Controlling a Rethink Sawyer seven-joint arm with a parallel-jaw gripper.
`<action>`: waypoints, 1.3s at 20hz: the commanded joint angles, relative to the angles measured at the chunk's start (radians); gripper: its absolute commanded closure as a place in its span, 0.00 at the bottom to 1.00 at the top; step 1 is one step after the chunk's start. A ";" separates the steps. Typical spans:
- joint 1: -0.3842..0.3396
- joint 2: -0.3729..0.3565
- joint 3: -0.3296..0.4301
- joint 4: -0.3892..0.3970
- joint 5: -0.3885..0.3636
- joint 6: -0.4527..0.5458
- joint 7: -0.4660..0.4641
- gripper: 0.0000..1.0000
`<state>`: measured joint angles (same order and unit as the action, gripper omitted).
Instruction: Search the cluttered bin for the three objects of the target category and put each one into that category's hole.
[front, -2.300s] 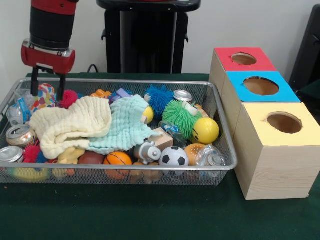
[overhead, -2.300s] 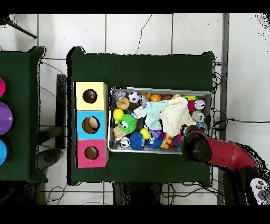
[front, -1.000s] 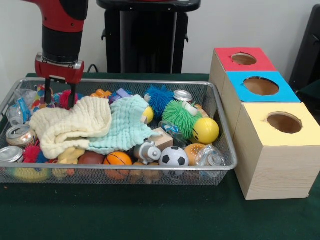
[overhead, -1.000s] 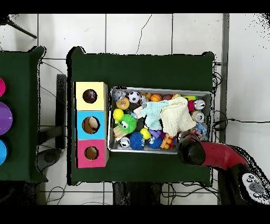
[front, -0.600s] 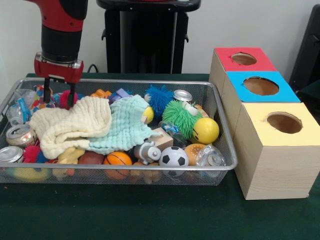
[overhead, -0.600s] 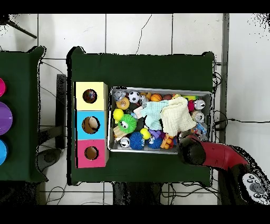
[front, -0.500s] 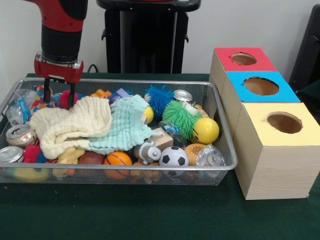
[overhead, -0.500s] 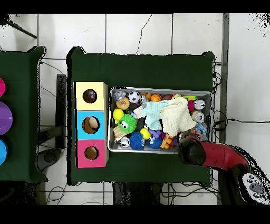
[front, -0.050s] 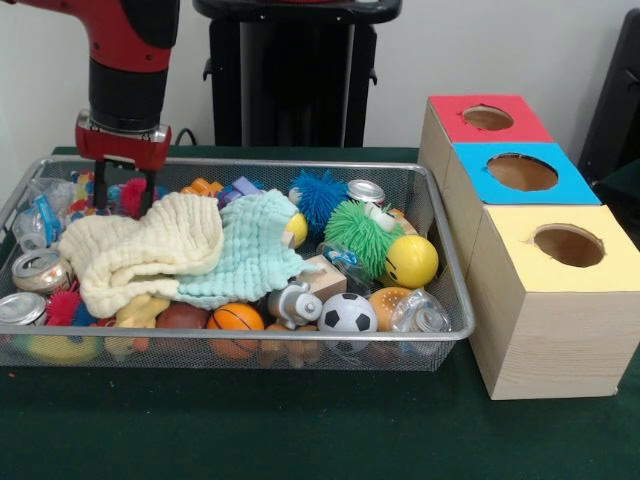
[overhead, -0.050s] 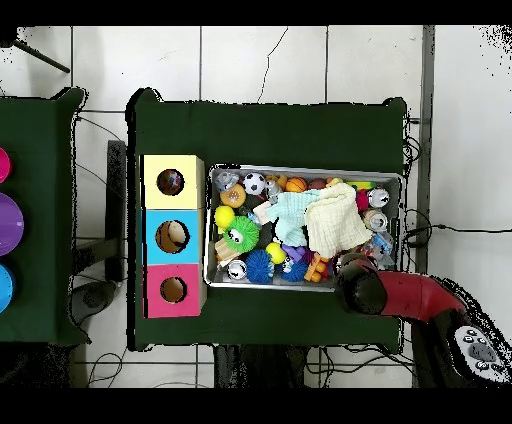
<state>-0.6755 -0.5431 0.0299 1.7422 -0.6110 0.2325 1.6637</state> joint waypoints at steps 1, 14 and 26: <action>0.007 0.031 -0.019 -0.064 -0.059 -0.004 0.041 0.00; 0.003 -0.069 -0.001 -0.047 -0.040 0.087 -0.013 0.00; 0.017 0.087 -0.037 -0.123 -0.068 -0.027 0.054 0.00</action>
<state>-0.6740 -0.5663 -0.0176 1.7102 -0.6163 0.2324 1.6637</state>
